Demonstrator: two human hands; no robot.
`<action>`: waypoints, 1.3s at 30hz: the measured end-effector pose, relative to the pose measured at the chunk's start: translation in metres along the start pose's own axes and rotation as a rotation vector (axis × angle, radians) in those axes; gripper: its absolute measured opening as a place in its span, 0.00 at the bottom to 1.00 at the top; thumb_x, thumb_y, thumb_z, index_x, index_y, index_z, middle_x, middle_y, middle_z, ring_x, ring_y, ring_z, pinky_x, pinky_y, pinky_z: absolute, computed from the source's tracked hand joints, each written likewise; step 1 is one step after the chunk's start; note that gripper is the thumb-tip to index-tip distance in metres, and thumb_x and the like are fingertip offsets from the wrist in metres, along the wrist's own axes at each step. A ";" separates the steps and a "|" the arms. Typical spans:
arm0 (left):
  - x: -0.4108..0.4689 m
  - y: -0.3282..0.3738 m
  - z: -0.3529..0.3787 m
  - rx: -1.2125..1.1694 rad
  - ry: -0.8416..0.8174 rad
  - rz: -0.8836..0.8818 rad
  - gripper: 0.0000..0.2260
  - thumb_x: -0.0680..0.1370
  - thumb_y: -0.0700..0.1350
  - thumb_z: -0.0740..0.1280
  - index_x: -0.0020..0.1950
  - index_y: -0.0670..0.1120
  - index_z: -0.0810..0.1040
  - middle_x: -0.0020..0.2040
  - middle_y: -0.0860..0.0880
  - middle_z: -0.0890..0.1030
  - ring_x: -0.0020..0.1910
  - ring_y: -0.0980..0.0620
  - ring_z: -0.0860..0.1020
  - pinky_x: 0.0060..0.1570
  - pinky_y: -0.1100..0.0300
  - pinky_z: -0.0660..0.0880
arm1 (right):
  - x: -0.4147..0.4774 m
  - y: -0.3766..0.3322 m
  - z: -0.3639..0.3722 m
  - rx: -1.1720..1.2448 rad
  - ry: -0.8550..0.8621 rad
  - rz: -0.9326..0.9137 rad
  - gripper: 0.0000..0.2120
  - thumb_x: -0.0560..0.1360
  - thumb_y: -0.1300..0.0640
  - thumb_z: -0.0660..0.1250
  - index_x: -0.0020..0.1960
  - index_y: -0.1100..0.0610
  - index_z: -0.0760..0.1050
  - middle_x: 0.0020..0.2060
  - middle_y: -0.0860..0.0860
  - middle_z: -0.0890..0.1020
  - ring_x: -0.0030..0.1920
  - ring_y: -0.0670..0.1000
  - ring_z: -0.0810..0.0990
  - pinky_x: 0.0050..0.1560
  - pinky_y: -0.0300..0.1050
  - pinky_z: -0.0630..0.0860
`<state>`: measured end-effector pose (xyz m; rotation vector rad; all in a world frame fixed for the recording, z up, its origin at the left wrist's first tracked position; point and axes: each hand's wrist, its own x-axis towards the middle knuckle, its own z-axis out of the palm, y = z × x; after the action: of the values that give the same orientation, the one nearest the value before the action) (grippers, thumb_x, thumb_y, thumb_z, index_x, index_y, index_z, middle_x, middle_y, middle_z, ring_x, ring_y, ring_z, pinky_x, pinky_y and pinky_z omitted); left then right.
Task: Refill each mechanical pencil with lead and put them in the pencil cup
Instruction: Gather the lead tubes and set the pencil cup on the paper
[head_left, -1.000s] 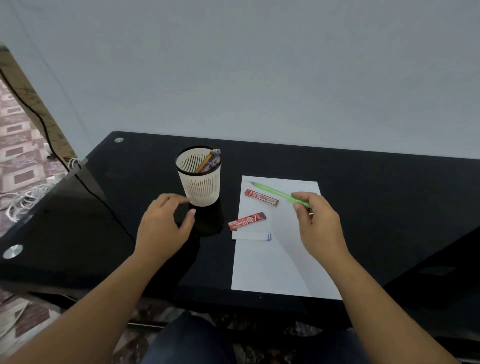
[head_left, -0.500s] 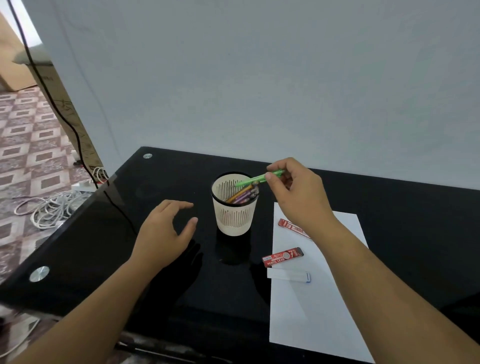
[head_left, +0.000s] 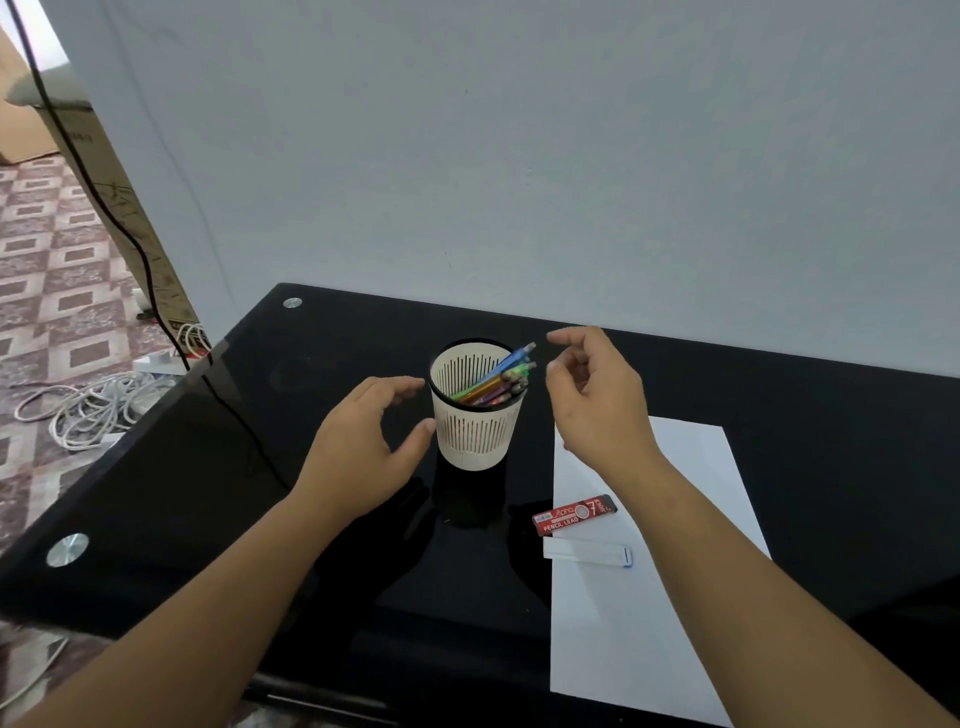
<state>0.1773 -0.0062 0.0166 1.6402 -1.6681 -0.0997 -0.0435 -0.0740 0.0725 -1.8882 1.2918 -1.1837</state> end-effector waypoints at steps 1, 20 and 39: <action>0.000 0.002 0.002 -0.011 -0.005 -0.007 0.19 0.74 0.49 0.71 0.64 0.49 0.75 0.56 0.56 0.78 0.56 0.62 0.74 0.52 0.73 0.66 | -0.002 0.004 -0.001 0.011 -0.002 0.019 0.12 0.77 0.62 0.63 0.56 0.48 0.72 0.41 0.45 0.76 0.40 0.46 0.77 0.36 0.43 0.79; -0.051 0.064 0.082 0.042 -0.255 0.094 0.11 0.77 0.54 0.67 0.57 0.53 0.80 0.50 0.59 0.78 0.52 0.60 0.74 0.53 0.55 0.75 | -0.064 0.093 -0.059 -0.696 -0.488 0.004 0.15 0.79 0.49 0.61 0.65 0.45 0.73 0.58 0.45 0.74 0.56 0.48 0.67 0.59 0.44 0.68; -0.045 0.107 0.067 0.233 -0.581 0.106 0.11 0.78 0.55 0.66 0.58 0.54 0.77 0.51 0.58 0.75 0.51 0.58 0.72 0.57 0.58 0.72 | -0.097 0.087 -0.073 -0.665 -0.532 -0.069 0.13 0.80 0.48 0.59 0.62 0.50 0.73 0.56 0.46 0.73 0.55 0.46 0.67 0.59 0.42 0.67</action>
<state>0.0462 0.0204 0.0090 1.7986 -2.2706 -0.3703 -0.1601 -0.0148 0.0008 -2.4909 1.4046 -0.2146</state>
